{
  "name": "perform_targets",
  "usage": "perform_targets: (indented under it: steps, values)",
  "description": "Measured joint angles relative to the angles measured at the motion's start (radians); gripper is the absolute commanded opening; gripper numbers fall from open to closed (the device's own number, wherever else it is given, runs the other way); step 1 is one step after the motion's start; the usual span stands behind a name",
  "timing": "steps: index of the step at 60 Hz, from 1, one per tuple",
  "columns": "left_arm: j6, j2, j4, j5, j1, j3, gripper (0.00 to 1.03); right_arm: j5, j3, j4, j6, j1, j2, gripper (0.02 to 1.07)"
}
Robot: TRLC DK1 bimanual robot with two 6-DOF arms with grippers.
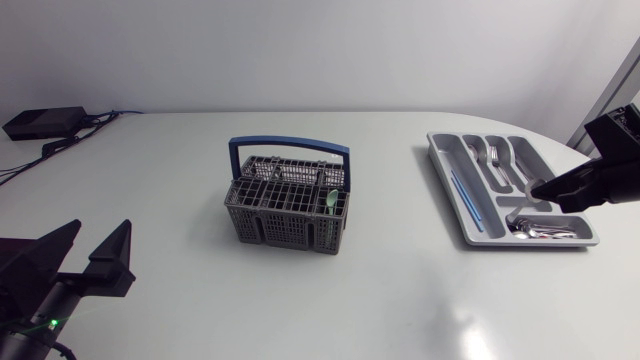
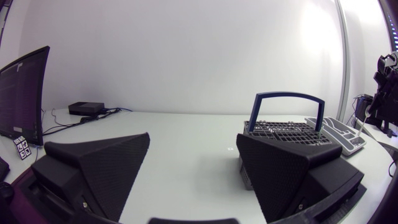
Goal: Unload the cutlery basket into the drawer organizer.
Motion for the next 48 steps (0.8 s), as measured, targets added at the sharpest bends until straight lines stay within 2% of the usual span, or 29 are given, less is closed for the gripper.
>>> perform_targets:
  steps: [9, 21, 48]
  values:
    - [0.000, 0.000, 0.000, 0.000, 0.000, 0.000, 0.98, 0.060, -0.025, 0.061, -0.037, -0.027, 0.012, 0.08]
    - [0.000, 0.000, 0.000, 0.000, 0.000, 0.000, 0.98, 0.182, -0.083, 0.217, -0.102, -0.046, 0.029, 0.08]
    - [0.000, 0.000, 0.000, 0.000, 0.000, 0.000, 0.98, 0.365, -0.115, 0.468, -0.199, -0.103, 0.227, 0.08]
